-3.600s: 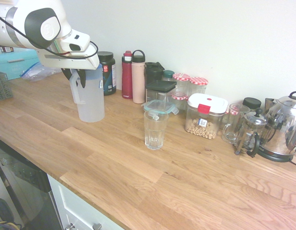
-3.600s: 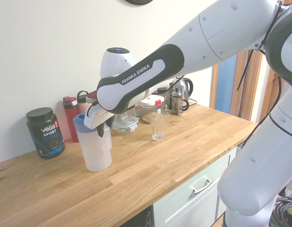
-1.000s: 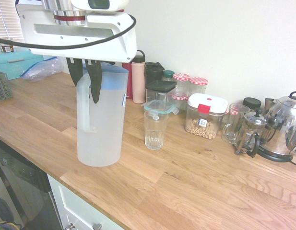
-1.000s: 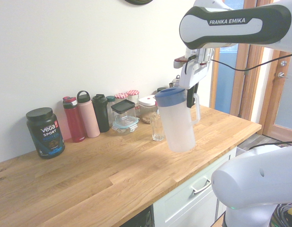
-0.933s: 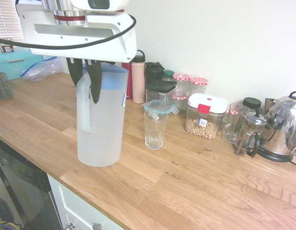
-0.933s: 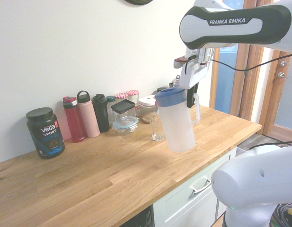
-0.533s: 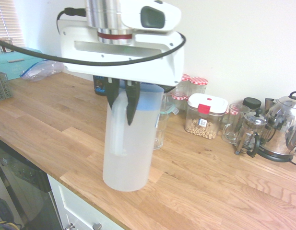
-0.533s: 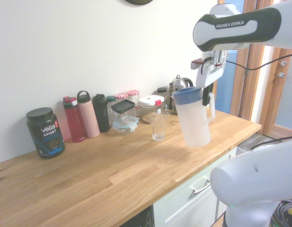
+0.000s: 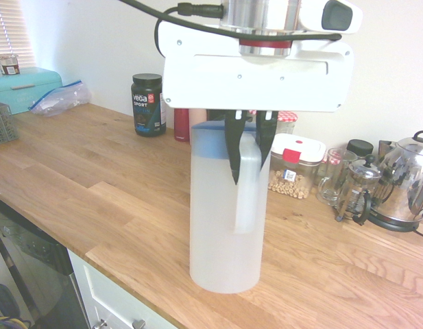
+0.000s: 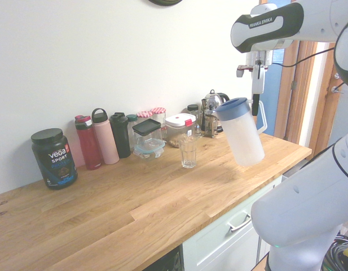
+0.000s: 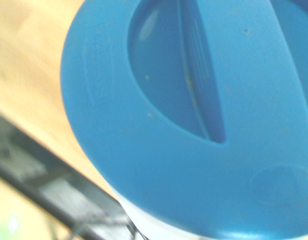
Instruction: Pour me some water
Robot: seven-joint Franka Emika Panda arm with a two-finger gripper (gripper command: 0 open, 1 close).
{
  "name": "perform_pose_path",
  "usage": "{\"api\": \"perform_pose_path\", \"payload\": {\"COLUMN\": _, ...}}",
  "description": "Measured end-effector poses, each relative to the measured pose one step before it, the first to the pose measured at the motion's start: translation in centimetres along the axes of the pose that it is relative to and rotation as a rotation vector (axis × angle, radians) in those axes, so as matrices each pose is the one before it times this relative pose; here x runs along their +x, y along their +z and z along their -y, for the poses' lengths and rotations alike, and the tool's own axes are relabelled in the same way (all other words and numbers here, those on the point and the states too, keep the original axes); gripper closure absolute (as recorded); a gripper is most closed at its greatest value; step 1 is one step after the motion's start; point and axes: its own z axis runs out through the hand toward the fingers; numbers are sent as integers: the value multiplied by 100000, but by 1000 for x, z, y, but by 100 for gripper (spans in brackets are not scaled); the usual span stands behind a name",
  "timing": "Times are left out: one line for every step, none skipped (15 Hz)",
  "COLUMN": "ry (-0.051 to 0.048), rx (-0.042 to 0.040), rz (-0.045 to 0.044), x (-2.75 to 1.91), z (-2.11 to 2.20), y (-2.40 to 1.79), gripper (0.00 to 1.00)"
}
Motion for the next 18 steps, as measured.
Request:
{"api": "perform_pose_path", "payload": {"ry": -5297, "rx": -2918, "rz": 839, "x": 949, "z": 355, "y": 335, "gripper": 100}}
{"api": "perform_pose_path", "payload": {"ry": -4918, "rx": -3568, "rz": 584, "x": 1151, "z": 435, "y": 330, "gripper": 100}}
{"api": "perform_pose_path", "payload": {"ry": -3600, "rx": -3340, "rz": 115, "x": 1230, "z": 408, "y": 337, "gripper": 100}}
{"api": "perform_pose_path", "payload": {"ry": -2126, "rx": -1960, "rz": 129, "x": 1131, "z": 421, "y": 415, "gripper": 100}}
{"api": "perform_pose_path", "payload": {"ry": -1554, "rx": -1221, "rz": 303, "x": 1038, "z": 493, "y": 367, "gripper": 100}}
{"api": "perform_pose_path", "payload": {"ry": -1088, "rx": -776, "rz": 481, "x": 867, "z": 320, "y": 283, "gripper": 100}}
{"api": "perform_pose_path", "payload": {"ry": -825, "rx": -701, "rz": 453, "x": 790, "z": 277, "y": 61, "gripper": 100}}
{"api": "perform_pose_path", "payload": {"ry": -384, "rx": -887, "rz": 418, "x": 695, "z": 300, "y": 65, "gripper": 100}}
{"api": "perform_pose_path", "payload": {"ry": -101, "rx": -1381, "rz": 176, "x": 642, "z": 254, "y": 139, "gripper": 100}}
{"api": "perform_pose_path", "payload": {"ry": 54, "rx": -1783, "rz": -101, "x": 673, "z": 341, "y": 56, "gripper": 100}}
{"api": "perform_pose_path", "payload": {"ry": -217, "rx": -1864, "rz": 196, "x": 671, "z": 365, "y": 55, "gripper": 100}}
{"api": "perform_pose_path", "payload": {"ry": -540, "rx": -1921, "rz": 769, "x": 624, "z": 343, "y": 69, "gripper": 100}}
{"api": "perform_pose_path", "payload": {"ry": -618, "rx": -2019, "rz": 941, "x": 613, "z": 326, "y": 97, "gripper": 100}}
{"api": "perform_pose_path", "payload": {"ry": -976, "rx": -2135, "rz": 942, "x": 614, "z": 319, "y": 144, "gripper": 100}}
{"api": "perform_pose_path", "payload": {"ry": -709, "rx": -2350, "rz": 1136, "x": 641, "z": 330, "y": 111, "gripper": 100}}
{"api": "perform_pose_path", "payload": {"ry": -137, "rx": -2195, "rz": 797, "x": 690, "z": 338, "y": -39, "gripper": 100}}
{"api": "perform_pose_path", "payload": {"ry": -187, "rx": -1373, "rz": 215, "x": 642, "z": 282, "y": -183, "gripper": 100}}
{"api": "perform_pose_path", "payload": {"ry": -316, "rx": -1588, "rz": 122, "x": 557, "z": 315, "y": -253, "gripper": 100}}
